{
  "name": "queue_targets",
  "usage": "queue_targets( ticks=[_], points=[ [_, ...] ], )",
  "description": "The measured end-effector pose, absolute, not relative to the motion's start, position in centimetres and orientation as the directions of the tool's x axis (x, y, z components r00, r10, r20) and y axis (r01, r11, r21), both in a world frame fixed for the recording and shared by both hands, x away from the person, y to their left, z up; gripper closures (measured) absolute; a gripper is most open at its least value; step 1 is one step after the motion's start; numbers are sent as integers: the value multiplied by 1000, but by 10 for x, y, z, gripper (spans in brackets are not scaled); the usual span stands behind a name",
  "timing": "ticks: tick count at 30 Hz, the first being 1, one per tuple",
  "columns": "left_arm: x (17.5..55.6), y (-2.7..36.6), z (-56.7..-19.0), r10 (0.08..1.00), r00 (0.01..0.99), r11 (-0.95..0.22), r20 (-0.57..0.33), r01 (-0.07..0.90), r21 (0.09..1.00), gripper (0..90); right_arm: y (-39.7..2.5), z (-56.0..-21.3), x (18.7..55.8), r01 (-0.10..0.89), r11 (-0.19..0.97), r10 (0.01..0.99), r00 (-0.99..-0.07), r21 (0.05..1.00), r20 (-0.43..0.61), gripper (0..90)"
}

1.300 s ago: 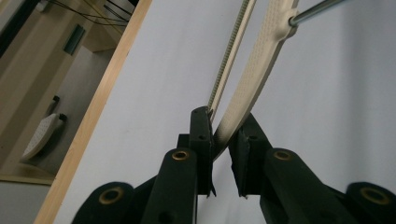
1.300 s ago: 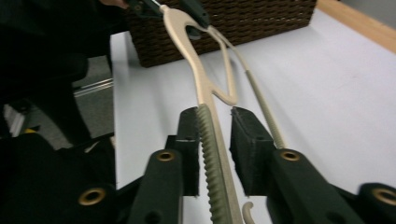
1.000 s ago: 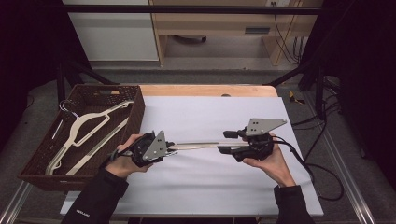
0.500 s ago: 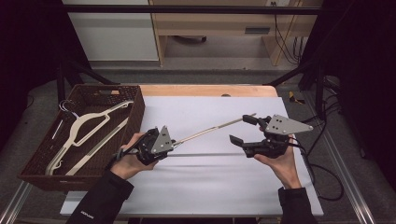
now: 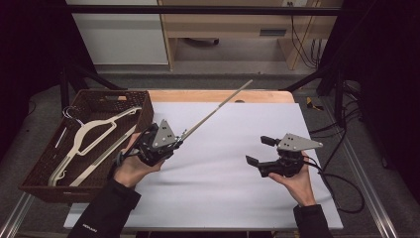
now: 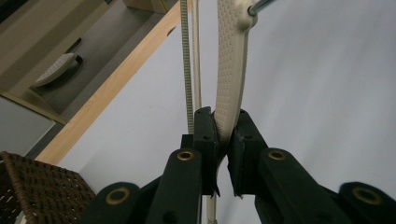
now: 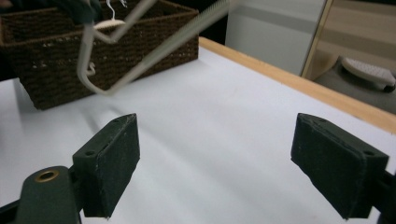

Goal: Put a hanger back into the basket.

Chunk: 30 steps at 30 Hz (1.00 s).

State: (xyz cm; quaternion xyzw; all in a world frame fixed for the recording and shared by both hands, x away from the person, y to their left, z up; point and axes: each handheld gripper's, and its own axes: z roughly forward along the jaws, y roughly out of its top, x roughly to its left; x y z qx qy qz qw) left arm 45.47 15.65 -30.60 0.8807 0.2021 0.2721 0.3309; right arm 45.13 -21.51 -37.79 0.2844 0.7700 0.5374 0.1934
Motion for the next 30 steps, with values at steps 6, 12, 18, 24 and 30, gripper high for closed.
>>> queue_targets(
  ticks=[6,12,18,24,30],
  points=[
    [449,172,-272,570,749,-661,337,174,730,825,-218,-384,452,247,260,657,-753,934,16,157],
    [441,191,-237,600,723,-633,342,168,756,826,-219,-385,451,253,261,673,-740,932,13,130],
    [437,218,-221,630,701,-614,334,186,767,826,-221,-388,451,267,255,689,-725,930,19,113],
    [433,247,-213,659,709,-538,252,211,816,827,-224,-389,450,276,254,694,-719,927,24,113],
    [422,267,-195,680,684,-520,265,195,832,827,-225,-389,450,278,255,694,-719,926,24,113]
  ],
)
